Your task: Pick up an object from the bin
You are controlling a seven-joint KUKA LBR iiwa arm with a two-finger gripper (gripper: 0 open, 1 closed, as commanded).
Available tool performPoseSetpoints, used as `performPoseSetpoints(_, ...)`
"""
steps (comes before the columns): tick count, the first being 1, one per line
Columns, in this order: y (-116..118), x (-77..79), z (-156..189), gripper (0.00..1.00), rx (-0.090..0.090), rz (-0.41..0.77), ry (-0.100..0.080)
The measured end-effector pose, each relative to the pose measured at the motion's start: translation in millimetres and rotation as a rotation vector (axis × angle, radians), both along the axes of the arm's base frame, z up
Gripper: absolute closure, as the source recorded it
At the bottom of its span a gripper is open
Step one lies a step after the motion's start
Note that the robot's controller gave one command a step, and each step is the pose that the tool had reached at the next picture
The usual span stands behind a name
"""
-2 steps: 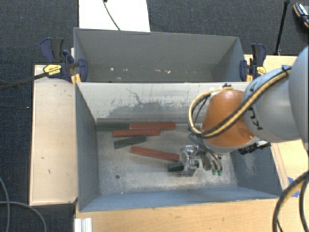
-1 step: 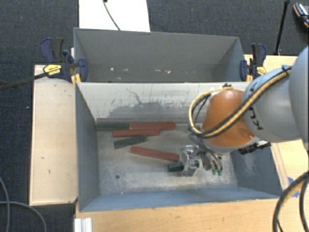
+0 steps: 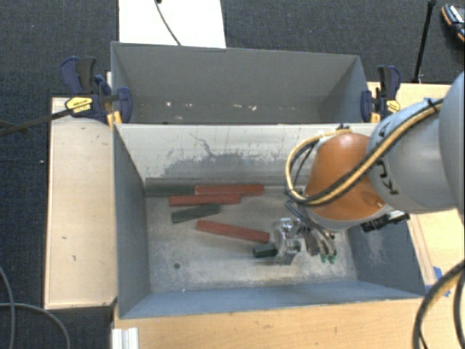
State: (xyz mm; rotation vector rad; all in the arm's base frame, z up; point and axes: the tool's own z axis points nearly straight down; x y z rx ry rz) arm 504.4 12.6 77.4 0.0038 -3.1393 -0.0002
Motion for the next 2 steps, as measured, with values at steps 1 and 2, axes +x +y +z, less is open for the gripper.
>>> performPoseSetpoints(1, 0.1, 0.5, 13.3, 1.0, 0.0, 0.0, -0.002)
performPoseSetpoints(2, 0.1, 0.3, 25.1, 1.0, 0.0, 0.0, -0.001)
